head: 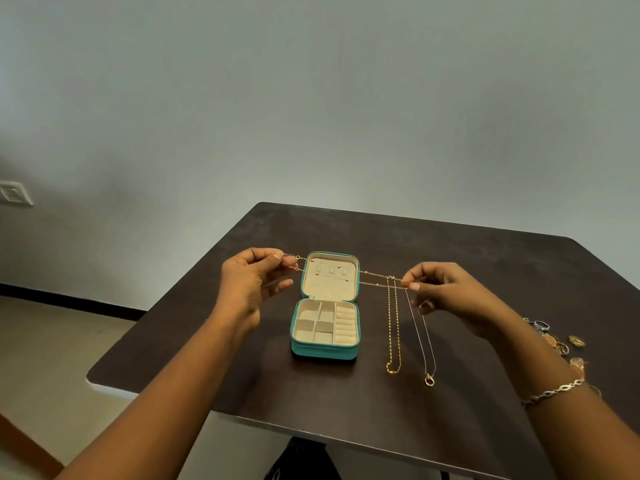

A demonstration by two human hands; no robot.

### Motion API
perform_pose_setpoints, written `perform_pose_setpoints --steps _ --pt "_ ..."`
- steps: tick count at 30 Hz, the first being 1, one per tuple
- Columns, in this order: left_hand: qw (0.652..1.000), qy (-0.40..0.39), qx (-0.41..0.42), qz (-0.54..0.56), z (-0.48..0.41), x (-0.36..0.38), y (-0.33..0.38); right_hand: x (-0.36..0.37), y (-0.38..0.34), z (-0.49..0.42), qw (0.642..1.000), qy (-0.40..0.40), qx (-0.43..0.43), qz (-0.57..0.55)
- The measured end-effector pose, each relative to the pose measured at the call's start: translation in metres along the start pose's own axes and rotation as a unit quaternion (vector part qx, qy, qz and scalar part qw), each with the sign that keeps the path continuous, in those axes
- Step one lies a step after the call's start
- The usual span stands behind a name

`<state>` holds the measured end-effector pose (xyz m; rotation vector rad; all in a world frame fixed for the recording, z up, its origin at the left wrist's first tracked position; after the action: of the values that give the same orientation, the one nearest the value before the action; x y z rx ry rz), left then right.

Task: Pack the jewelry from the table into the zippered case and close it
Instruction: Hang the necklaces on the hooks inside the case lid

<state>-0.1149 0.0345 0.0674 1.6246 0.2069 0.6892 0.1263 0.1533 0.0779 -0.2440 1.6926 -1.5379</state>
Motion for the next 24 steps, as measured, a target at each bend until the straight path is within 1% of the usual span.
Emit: perform_pose_setpoints --steps 4,8,11,14,17,20,24 --pt "0.999 -0.029 -0.003 0.014 0.003 0.008 0.007 0.004 0.011 0.009 0.993 -0.04 0.027 -0.112" --pt "0.998 -0.054 0.002 0.017 0.005 0.023 0.017 0.015 0.026 0.017 0.969 -0.061 0.042 -0.234" --pt "0.997 -0.077 0.013 -0.017 0.003 0.038 0.028 0.024 0.039 0.023 0.949 -0.053 0.061 -0.303" --pt "0.989 -0.121 0.018 -0.079 -0.001 0.055 0.039 0.028 0.046 0.029 0.928 -0.048 0.077 -0.361" --pt "0.981 -0.154 0.015 -0.114 -0.005 0.073 0.048 0.026 0.05 0.037 0.905 -0.027 0.077 -0.418" --pt "0.976 -0.164 0.016 -0.143 -0.01 0.087 0.053 0.023 0.056 0.044 0.896 0.001 0.076 -0.437" --pt "0.966 -0.188 0.012 -0.177 -0.013 0.108 0.053 0.021 0.063 0.053 0.907 0.023 0.082 -0.412"
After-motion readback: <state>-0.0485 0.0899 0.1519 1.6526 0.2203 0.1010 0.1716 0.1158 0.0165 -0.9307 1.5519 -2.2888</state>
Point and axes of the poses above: each hand's wrist, its own z-axis away from the middle knuckle, its own x-axis out of the palm, y = z × x, the point moved 4 cm from there along -z, towards the middle knuckle, and after that the axes turned 7 degrees about -y, right-handed, at the moved point
